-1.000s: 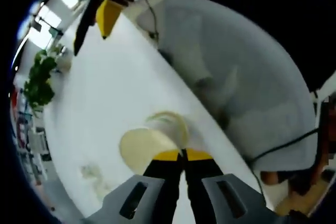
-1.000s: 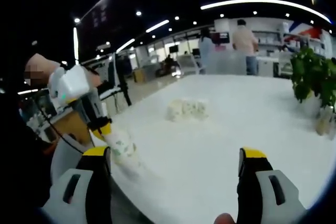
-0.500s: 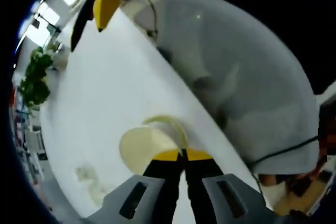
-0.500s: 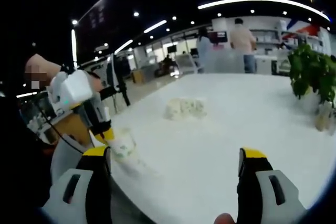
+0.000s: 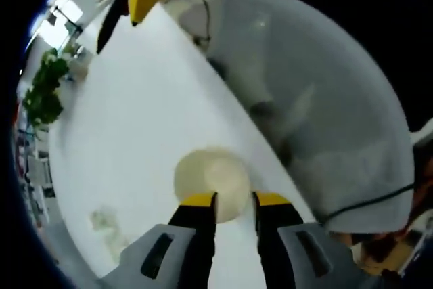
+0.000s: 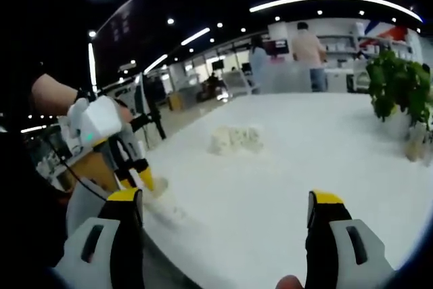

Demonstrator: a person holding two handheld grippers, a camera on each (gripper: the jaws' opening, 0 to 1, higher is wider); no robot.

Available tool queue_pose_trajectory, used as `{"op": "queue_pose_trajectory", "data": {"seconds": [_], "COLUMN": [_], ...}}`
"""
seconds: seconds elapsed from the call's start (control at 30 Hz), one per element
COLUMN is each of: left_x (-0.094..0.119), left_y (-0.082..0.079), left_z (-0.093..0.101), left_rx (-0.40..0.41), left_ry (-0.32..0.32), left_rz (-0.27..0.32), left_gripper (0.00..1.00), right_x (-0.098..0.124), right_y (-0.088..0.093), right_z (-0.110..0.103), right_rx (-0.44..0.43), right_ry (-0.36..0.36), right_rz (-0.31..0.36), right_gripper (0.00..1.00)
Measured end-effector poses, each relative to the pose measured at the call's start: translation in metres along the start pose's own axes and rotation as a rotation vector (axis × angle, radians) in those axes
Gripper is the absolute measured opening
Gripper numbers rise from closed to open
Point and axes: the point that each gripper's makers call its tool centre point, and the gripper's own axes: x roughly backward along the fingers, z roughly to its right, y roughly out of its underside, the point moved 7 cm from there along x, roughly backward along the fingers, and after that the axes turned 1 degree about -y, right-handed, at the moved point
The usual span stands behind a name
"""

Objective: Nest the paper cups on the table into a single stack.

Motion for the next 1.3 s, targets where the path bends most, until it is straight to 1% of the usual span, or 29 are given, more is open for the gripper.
{"op": "queue_pose_trajectory", "data": {"seconds": [0.07, 0.2, 0.27, 0.4, 0.57, 0.63, 0.67, 0.73, 0.83, 0.87, 0.9, 1.0, 1.03, 1.07, 1.17, 1.3], "left_x": [0.000, 0.000, 0.002, 0.006, 0.013, 0.014, 0.015, 0.017, 0.022, 0.023, 0.025, 0.026, 0.027, 0.028, 0.037, 0.043], "left_y": [0.000, 0.001, 0.002, 0.004, 0.006, 0.007, 0.006, 0.006, 0.006, 0.007, 0.009, 0.014, 0.016, 0.018, 0.021, 0.030], "left_z": [0.001, 0.002, 0.003, 0.004, 0.006, 0.006, 0.006, 0.006, 0.004, 0.004, 0.004, 0.006, 0.006, 0.006, 0.002, 0.000], "left_rx": [0.022, 0.031, 0.053, 0.081, 0.167, 0.209, 0.243, 0.279, 0.358, 0.379, 0.408, 0.454, 0.484, 0.502, 0.555, 0.651], "left_ry": [0.007, 0.002, 0.003, -0.014, -0.045, -0.065, -0.074, -0.095, -0.137, -0.148, -0.165, -0.182, -0.199, -0.211, -0.277, -0.324], "left_rz": [0.007, 0.009, 0.021, 0.034, 0.086, 0.116, 0.141, 0.167, 0.238, 0.254, 0.272, 0.287, 0.312, 0.320, 0.391, 0.444], "left_gripper": [0.20, 0.21, 0.21, 0.21, 0.21, 0.22, 0.22, 0.23, 0.26, 0.26, 0.27, 0.31, 0.32, 0.32, 0.32, 0.34], "right_x": [0.000, 0.000, 0.000, -0.002, -0.005, -0.007, -0.008, -0.009, -0.010, -0.011, -0.011, -0.012, -0.013, -0.013, -0.015, -0.016], "right_y": [0.000, 0.000, -0.001, -0.001, -0.003, -0.003, -0.004, -0.004, -0.005, -0.006, -0.006, -0.008, -0.009, -0.010, -0.012, -0.013], "right_z": [0.000, 0.000, 0.000, -0.002, -0.004, -0.005, -0.005, -0.006, -0.006, -0.006, -0.006, -0.006, -0.006, -0.006, -0.007, -0.008], "right_rx": [-0.001, -0.010, -0.012, -0.006, 0.002, 0.006, 0.009, 0.016, 0.022, 0.027, 0.028, 0.035, 0.036, 0.037, 0.040, 0.042], "right_ry": [0.001, 0.002, 0.002, -0.005, -0.017, -0.025, -0.029, -0.035, -0.042, -0.046, -0.047, -0.050, -0.051, -0.051, -0.053, -0.058], "right_rz": [-0.001, 0.001, 0.004, 0.000, -0.004, -0.008, -0.011, -0.019, -0.024, -0.030, -0.031, -0.034, -0.033, -0.033, -0.033, -0.035], "right_gripper": [1.00, 1.00, 1.00, 1.00, 1.00, 1.00, 1.00, 1.00, 1.00, 1.00, 1.00, 1.00, 1.00, 1.00, 1.00, 1.00]}}
